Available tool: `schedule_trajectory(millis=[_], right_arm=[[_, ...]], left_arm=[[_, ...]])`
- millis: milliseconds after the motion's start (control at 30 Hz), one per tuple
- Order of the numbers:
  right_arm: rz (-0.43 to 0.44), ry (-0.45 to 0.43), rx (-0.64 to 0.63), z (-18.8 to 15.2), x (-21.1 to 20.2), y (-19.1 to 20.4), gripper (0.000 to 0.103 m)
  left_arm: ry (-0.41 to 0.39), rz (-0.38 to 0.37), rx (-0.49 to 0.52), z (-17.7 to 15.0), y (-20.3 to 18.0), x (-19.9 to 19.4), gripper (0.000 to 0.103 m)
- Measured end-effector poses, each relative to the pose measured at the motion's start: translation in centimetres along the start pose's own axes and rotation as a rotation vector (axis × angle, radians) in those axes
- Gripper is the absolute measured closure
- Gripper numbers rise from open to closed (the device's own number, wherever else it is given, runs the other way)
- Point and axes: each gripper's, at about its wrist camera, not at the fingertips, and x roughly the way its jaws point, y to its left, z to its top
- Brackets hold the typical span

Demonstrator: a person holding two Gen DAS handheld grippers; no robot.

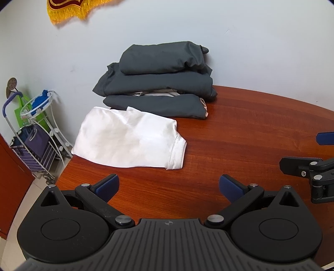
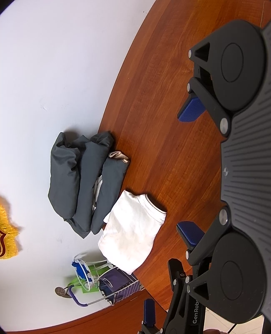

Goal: Fold clothes

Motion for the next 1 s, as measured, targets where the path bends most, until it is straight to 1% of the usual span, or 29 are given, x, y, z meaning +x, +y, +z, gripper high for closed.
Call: schedule_trajectory(millis=[500,667,833,933,1000], right_arm=[[-0.009,-0.001,0.012,0.3,0.3,-1.0,0.001],[-0.018,0.0,0.021,0.2,0.3,-1.6,0.001],[-0.027,0.001,0.031,0.2,0.3,-2.1,0.001],[-0.033,0.001,0.037,0.1,0.4,-2.4,0.001],[-0.036,0.002,0.04,0.1,0.4,-2.6,0.001]], left_arm=[[0.006,-0.012,0.003,0.2,-0.5,0.6,0.0],[0.017,0.008,0.005,0.3,-0.7,1.2,0.0],[0.011,0.025,0.02,0.5,-1.0,2.2,0.0],[-0.007,0.02,0.042,0.5,-1.2,2.8,0.0],[-0.024,0.002,0.048,0.5,-1.3,3.2,0.0]])
